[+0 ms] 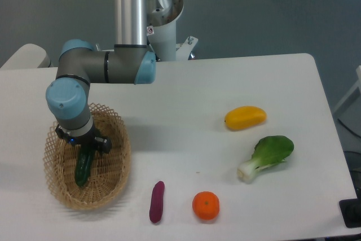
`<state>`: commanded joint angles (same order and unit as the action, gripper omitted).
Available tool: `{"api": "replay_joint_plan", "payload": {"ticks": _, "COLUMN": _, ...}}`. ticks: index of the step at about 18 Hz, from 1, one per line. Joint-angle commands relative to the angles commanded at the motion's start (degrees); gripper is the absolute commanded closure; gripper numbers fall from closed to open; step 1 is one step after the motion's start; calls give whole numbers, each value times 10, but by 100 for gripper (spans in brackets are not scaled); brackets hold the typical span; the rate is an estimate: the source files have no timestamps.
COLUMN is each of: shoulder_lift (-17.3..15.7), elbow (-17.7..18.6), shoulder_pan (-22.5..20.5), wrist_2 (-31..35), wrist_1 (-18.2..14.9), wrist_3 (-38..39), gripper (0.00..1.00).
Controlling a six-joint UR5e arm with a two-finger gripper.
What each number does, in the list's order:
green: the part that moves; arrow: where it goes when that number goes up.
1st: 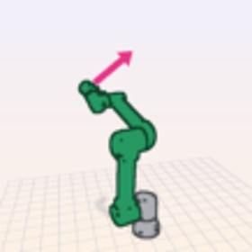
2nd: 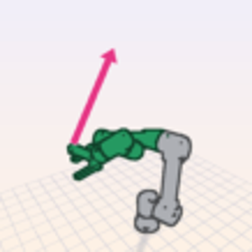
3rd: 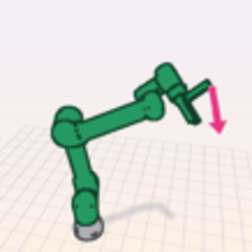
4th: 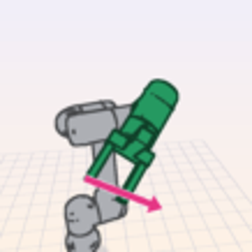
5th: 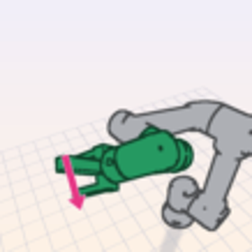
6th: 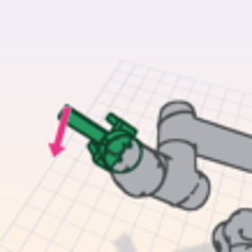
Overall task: Pick up the cucumber from the basket
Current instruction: 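Close the gripper on the green cucumber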
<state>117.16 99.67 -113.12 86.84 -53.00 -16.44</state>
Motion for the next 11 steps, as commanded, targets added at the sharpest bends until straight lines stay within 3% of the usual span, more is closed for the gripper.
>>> {"api": "replay_joint_plan", "payload": {"ticks": 2, "shoulder_lift": -1, "elbow": -1, "shoulder_pan": 0, "wrist_2": -1, "wrist_1": -1, "wrist_3": 0, "gripper": 74}}
{"api": "replay_joint_plan", "payload": {"ticks": 11, "shoulder_lift": -11, "elbow": -24, "shoulder_pan": -4, "wrist_2": 0, "wrist_1": -10, "wrist_3": -9, "gripper": 80}}
